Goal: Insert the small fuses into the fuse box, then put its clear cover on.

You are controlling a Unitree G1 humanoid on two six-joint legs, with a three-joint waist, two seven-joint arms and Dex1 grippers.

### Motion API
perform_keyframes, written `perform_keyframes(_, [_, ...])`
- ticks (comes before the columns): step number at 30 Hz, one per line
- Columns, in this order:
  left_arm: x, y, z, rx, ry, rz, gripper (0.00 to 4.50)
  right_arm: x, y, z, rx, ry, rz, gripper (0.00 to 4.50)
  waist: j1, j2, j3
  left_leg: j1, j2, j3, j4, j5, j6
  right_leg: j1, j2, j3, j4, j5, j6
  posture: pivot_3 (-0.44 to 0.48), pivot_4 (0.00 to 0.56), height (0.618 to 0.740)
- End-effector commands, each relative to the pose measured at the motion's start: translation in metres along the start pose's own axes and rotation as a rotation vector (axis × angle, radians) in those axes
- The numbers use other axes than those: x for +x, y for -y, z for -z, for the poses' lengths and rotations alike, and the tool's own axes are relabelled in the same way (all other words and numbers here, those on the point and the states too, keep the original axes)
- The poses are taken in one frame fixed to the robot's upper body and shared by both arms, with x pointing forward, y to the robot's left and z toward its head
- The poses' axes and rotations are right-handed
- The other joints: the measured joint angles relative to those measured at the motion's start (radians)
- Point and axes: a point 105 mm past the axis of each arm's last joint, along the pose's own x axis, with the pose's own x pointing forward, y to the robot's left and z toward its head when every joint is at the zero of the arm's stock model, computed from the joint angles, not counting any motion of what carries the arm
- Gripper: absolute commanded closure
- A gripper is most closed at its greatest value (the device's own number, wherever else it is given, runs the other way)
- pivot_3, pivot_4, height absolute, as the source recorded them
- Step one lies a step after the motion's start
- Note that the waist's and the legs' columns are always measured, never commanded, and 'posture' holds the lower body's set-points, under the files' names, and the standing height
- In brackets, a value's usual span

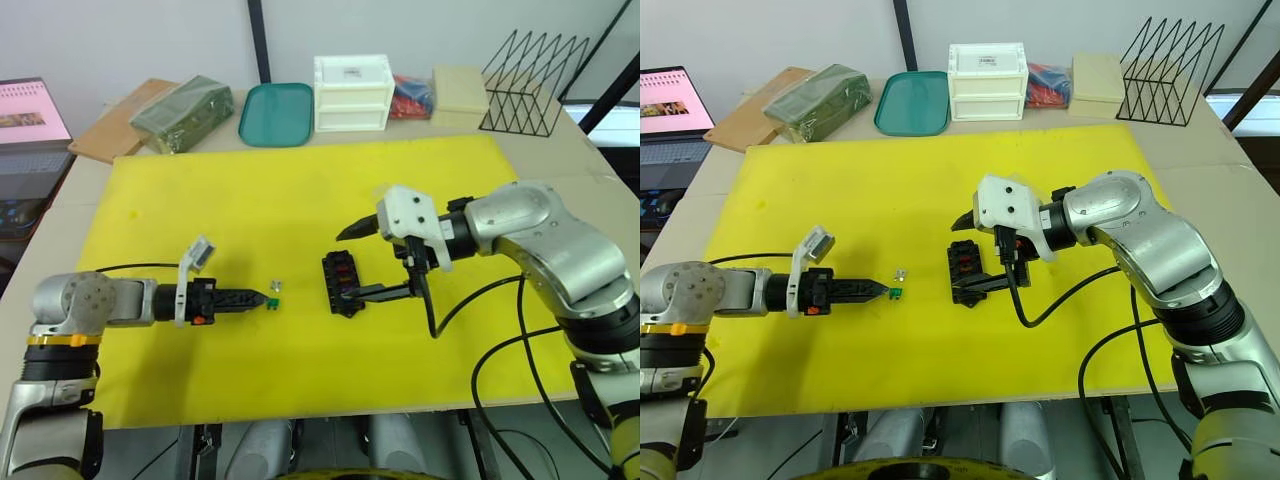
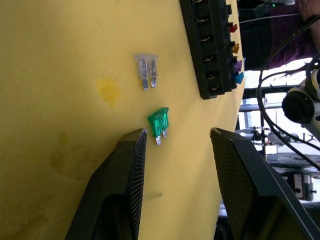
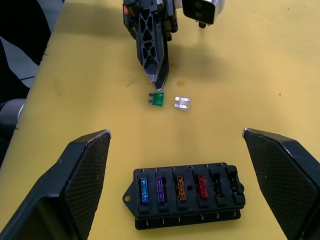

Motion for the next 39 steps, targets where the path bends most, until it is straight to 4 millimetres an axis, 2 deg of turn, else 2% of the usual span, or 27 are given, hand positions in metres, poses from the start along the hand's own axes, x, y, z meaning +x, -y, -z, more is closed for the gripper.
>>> perform_keyframes(1, [0.003,-0.002,0.004,0.015,-0.016,-0.003,2.35,0.000,-0.004,-0.010,-0.054,0.012,-0.009,0.00,0.000,0.000,0.000,0.000,0.000,0.000,0.000,0.000,0.000,0.000,0.000,0.000,0.000,0.000,0.000,0.000,0.150,0.740])
perform_keyframes(10, [0.019,-0.008,0.008,0.031,-0.026,0.022,2.35,-0.001,-0.004,-0.010,-0.057,0.003,-0.011,0.00,0.005,0.000,0.000,0.000,-0.001,0.000,0.000,0.000,0.000,0.001,-0.001,0.000,0.000,0.000,0.000,0.000,0.150,0.740])
perform_keyframes(20, [0.022,-0.013,0.005,0.043,-0.019,0.019,2.35,-0.001,-0.004,-0.009,-0.062,-0.006,-0.010,0.00,0.010,0.000,-0.001,0.001,-0.001,0.000,0.000,0.000,0.000,0.001,-0.001,0.000,0.000,0.000,0.000,0.000,0.150,0.740])
perform_keyframes(23, [0.023,-0.016,0.006,0.047,-0.019,0.011,3.00,-0.001,-0.004,-0.009,-0.065,-0.007,-0.011,0.00,0.020,0.000,-0.001,0.001,-0.001,0.000,0.000,0.000,0.000,0.001,-0.001,0.000,0.000,0.000,0.001,0.000,0.150,0.740])
perform_keyframes(27, [0.022,-0.022,0.013,0.068,-0.040,-0.023,4.39,-0.001,-0.004,-0.010,-0.068,-0.006,-0.013,0.00,0.020,0.000,-0.001,0.001,-0.001,0.000,0.000,0.000,0.000,0.001,-0.001,0.000,0.000,0.000,0.001,0.000,0.150,0.740])
perform_keyframes(30, [0.020,-0.027,0.017,0.087,-0.046,-0.054,4.45,0.000,-0.003,-0.010,-0.070,-0.006,-0.012,0.00,0.020,0.001,-0.001,0.002,-0.001,0.000,0.000,0.000,0.000,0.002,-0.001,0.000,0.000,0.000,0.001,0.000,0.150,0.740])
perform_keyframes(34, [0.016,-0.022,0.015,0.133,-0.046,-0.040,4.45,0.000,-0.003,-0.009,-0.069,-0.007,-0.012,0.00,0.019,0.001,-0.001,0.002,-0.001,0.000,0.000,0.000,0.000,0.002,0.000,0.000,0.000,0.000,0.001,0.000,0.150,0.740])
perform_keyframes(37, [0.014,-0.009,0.006,0.211,-0.003,0.002,4.45,-0.002,-0.002,-0.008,-0.063,-0.008,-0.008,0.00,0.016,0.001,-0.001,0.002,0.000,0.000,0.000,0.000,0.000,0.002,0.000,0.000,0.000,0.000,0.001,0.000,0.150,0.740])
perform_keyframes(39, [0.012,0.012,-0.010,0.381,0.075,0.057,4.45,-0.005,0.000,-0.009,-0.015,0.006,0.002,0.00,0.016,0.001,-0.001,0.002,0.000,0.000,0.000,0.000,0.000,0.002,0.000,0.000,0.000,0.000,0.001,0.000,0.150,0.740])
